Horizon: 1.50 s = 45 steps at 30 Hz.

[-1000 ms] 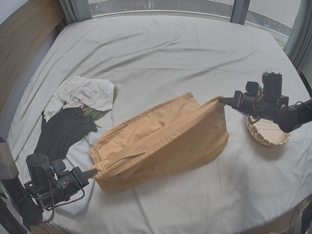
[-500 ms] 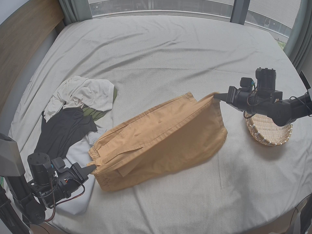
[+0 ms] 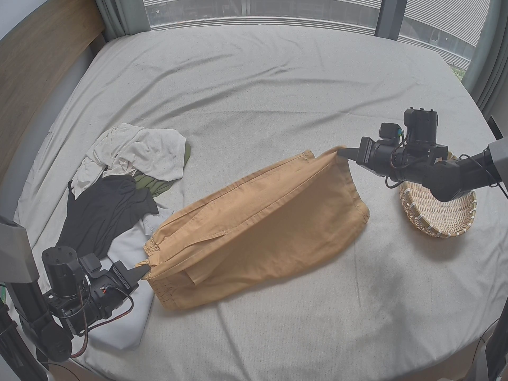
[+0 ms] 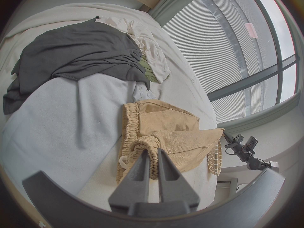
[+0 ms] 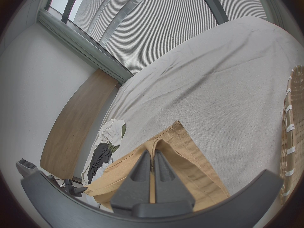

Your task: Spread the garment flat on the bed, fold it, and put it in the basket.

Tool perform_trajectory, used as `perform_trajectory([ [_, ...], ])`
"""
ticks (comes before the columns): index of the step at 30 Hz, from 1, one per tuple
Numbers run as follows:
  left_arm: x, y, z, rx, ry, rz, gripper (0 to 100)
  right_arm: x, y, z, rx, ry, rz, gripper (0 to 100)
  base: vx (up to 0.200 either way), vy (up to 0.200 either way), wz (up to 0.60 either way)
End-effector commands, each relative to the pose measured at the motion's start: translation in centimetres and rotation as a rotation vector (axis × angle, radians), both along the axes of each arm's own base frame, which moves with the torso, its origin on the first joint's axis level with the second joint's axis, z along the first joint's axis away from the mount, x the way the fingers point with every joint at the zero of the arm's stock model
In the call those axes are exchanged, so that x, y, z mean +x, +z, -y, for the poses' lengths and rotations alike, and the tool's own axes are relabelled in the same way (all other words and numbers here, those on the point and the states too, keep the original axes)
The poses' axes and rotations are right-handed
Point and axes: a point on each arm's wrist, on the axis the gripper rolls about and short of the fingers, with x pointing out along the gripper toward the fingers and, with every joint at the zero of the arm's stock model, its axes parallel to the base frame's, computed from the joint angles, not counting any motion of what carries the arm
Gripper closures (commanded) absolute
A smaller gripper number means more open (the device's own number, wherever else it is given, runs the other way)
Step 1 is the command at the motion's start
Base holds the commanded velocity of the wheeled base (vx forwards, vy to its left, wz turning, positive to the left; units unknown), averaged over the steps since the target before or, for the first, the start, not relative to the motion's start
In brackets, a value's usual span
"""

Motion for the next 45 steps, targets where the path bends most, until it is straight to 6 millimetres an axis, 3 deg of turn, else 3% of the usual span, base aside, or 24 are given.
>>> perform_trajectory([
  [1,0.3,0.1,-0.2,-0.002,0.012,0.01,100,0.6,-0.6,-0.4,-0.001,0.007,-0.005,100,0.0,0.0,0.0],
  [19,1.6,-0.2,-0.3,-0.01,0.017,0.02,100,1.6,-0.6,-0.8,0.002,0.01,0.013,100,0.0,0.0,0.0],
  [20,1.6,-0.2,-0.3,-0.012,0.018,0.02,100,1.6,-0.7,-0.9,0.002,0.012,0.013,0,0.0,0.0,0.0],
  [21,1.6,-0.2,-0.3,-0.012,0.018,0.02,0,1.8,-0.8,-0.9,0.003,0.012,0.016,0,0.0,0.0,0.0],
  [27,2.1,-0.4,-0.7,0.004,0.048,0.024,0,2.6,-0.9,-1.6,0.013,-0.002,0.053,0,0.0,0.0,0.0],
  [31,2.4,-0.1,-1.4,0.016,0.108,0.044,0,2.2,-0.7,-1.8,0.012,0.0,0.049,0,0.0,0.0,0.0],
  [39,1.9,0.2,-0.9,0.015,0.085,0.05,0,0.4,-0.3,-1.4,0.008,-0.001,0.029,0,0.0,0.0,0.0],
  [45,-1.1,3.1,0.5,-0.035,-0.043,0.14,0,-5.3,1.1,-0.9,0.002,0.029,-0.009,0,0.0,0.0,0.0],
])
